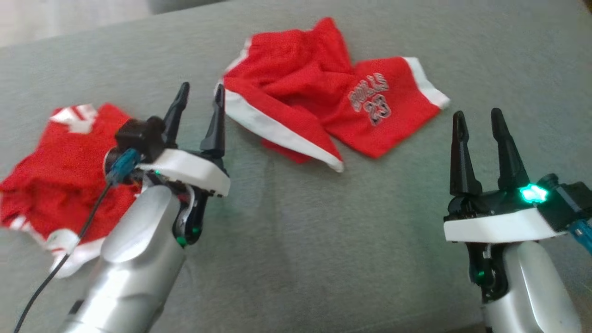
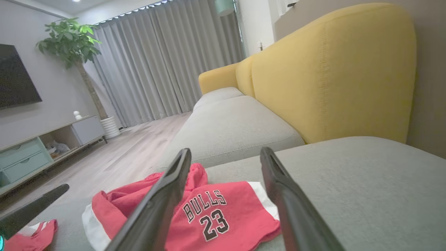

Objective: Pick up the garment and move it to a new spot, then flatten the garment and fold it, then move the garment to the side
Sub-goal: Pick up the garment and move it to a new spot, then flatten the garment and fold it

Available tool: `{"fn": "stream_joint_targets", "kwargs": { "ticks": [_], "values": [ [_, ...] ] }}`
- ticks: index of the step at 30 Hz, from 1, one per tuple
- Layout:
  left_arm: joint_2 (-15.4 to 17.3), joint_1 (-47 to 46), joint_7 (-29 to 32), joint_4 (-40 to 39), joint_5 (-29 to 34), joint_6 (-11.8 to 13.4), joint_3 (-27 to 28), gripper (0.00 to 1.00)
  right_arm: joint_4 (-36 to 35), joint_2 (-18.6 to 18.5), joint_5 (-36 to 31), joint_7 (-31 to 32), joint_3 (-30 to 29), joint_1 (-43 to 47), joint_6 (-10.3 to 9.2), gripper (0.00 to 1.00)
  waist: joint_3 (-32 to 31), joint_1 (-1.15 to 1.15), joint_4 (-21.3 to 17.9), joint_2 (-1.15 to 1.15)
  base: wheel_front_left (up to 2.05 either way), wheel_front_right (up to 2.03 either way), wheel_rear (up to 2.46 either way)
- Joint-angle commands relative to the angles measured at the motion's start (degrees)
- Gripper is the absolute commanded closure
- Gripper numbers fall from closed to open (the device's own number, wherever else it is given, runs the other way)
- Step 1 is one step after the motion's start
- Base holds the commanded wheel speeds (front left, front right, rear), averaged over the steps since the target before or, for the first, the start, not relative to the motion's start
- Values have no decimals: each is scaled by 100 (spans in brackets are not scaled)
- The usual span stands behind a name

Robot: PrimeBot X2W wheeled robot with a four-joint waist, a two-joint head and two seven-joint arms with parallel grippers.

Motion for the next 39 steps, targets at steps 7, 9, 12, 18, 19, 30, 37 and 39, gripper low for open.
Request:
{"fn": "stream_joint_targets", "kwargs": {
  "ticks": [7, 9, 12, 18, 19, 30, 37, 39],
  "values": [
    [469, 595, -234, -768, 402, 214, 152, 0, -65, -27, -284, -36, -62, 154, -4, 0, -529, 0, 820, 0, 0, 0, 0],
    [552, 893, -249, -1029, 509, 312, 180, 0, -20, -27, -334, -36, -94, 233, -4, 0, -629, 0, 935, 0, 0, 0, 0],
    [647, 1357, -259, -1473, 704, 466, 239, 0, 52, -27, -377, -36, -117, 340, -4, 0, -753, 0, 1069, 0, 0, 0, 0],
    [539, 2278, -262, -2164, 1009, 692, 500, 0, 195, -27, -411, -36, -106, 531, -4, 0, -914, 0, 1237, 0, 0, 0, 0],
    [470, 2399, -262, -2231, 1022, 713, 555, 0, 212, -27, -419, -36, -94, 557, -4, 0, -935, 0, 1254, 0, 0, 0, 0],
    [160, 2689, -263, -2430, 1413, 520, 862, 0, 385, -27, -635, -36, 151, 589, -4, 0, -927, 0, 1401, 0, 0, 0, 0],
    [11, 2590, -263, -2376, 1530, 384, 951, 0, 1446, -27, -1277, 19, 475, 253, -4, 0, -702, 0, 1640, 0, 0, 0, 0],
    [-28, 2550, -263, -2344, 1560, 342, 958, 0, 1755, -27, -1475, 99, 496, 70, -4, 0, -633, 0, 1721, 0, 0, 0, 0]
  ]
}}
